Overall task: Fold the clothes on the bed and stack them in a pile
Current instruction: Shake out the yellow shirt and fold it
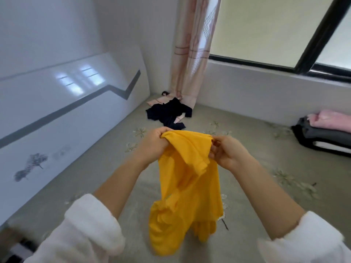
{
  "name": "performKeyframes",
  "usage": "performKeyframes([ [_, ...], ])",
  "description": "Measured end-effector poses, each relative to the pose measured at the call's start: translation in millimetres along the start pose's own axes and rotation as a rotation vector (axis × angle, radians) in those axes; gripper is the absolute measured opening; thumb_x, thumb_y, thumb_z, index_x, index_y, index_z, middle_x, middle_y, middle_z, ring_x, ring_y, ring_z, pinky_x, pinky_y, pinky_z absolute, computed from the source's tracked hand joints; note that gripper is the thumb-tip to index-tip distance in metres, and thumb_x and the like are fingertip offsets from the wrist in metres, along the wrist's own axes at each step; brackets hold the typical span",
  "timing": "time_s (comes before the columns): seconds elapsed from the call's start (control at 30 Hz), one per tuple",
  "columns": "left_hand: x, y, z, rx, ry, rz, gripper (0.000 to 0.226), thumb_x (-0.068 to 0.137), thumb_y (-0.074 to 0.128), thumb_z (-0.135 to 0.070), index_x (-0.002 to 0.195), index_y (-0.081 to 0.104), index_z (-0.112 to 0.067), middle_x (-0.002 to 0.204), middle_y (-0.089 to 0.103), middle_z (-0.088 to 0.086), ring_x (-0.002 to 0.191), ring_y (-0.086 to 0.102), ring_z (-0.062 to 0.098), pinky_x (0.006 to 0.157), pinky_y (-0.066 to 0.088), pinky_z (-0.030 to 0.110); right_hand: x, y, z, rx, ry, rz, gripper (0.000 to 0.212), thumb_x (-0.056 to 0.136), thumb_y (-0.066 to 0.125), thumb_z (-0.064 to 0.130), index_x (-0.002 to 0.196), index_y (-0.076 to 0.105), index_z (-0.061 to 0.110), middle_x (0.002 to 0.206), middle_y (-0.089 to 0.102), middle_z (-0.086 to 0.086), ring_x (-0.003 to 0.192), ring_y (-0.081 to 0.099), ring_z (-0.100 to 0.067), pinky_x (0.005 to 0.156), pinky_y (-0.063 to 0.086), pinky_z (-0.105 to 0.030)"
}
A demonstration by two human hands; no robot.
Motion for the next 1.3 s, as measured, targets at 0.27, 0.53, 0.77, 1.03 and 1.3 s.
performKeyframes([
  [0.27, -44.4, 87.6, 65.5, -0.037, -0.504, 0.259, 0.043, 0.095, 0.048, -0.046, 0.078, 0.066, -0.011, 0.075, 0.071, 0.001, 0.067, 0.068, 0.015, 0.064, 0.047, 0.026, -23.2, -15.7, 7.9, 0.154, -0.013, -0.016, 0.02, 0.099, 0.031, 0.001, 0.089, 0.048, 0.001, 0.06, 0.069, -0.013, 0.053, 0.069, -0.019, 0.047, 0.057, -0.03],
  [0.53, -46.6, 139.6, 33.2, -0.38, -0.22, 0.31, 0.069, 0.073, 0.069, -0.056, 0.133, 0.042, -0.035, 0.125, 0.048, -0.027, 0.113, 0.049, -0.004, 0.094, 0.043, 0.023, -34.5, -24.6, 15.6, 0.216, -0.039, 0.007, 0.023, 0.1, 0.032, 0.002, 0.098, 0.053, -0.006, 0.069, 0.071, -0.018, 0.059, 0.071, -0.021, 0.047, 0.056, -0.027],
  [0.77, -1.7, 89.5, -1.3, -0.306, -0.083, -0.034, 0.022, 0.095, 0.049, -0.046, 0.092, 0.057, -0.027, 0.088, 0.06, -0.009, 0.074, 0.052, 0.002, 0.063, 0.04, 0.016, -41.6, -35.7, 32.0, 0.185, -0.071, -0.003, 0.021, 0.1, 0.037, 0.006, 0.1, 0.056, -0.003, 0.072, 0.073, -0.013, 0.06, 0.071, -0.018, 0.048, 0.056, -0.025],
  [1.03, 20.3, 55.8, -67.8, -0.039, 0.166, 0.198, 0.043, 0.099, 0.044, -0.039, 0.096, 0.057, 0.001, 0.089, 0.058, 0.022, 0.081, 0.059, 0.03, 0.078, 0.05, 0.041, -33.5, -74.2, 30.5, -0.451, -0.118, -0.184, 0.01, 0.09, 0.054, 0.008, 0.089, 0.062, 0.002, 0.069, 0.069, -0.008, 0.054, 0.061, -0.015, 0.055, 0.051, -0.025],
  [1.3, 1.7, 82.0, -77.6, 0.168, 0.181, 0.662, 0.017, 0.095, 0.057, -0.026, 0.107, 0.069, -0.023, 0.101, 0.072, -0.004, 0.093, 0.068, 0.012, 0.085, 0.055, 0.032, -33.7, -37.1, 8.5, -0.648, -0.191, 0.329, 0.076, 0.068, 0.058, -0.018, 0.132, 0.053, 0.024, 0.14, 0.047, 0.0, 0.129, 0.039, -0.019, 0.105, 0.039, -0.051],
])
Point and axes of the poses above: each hand's wrist, its own x-axis towards the middle knuckle, its own y-axis out of the palm, z = x × y, the point moved 6 cm from there along x, towards the middle knuckle
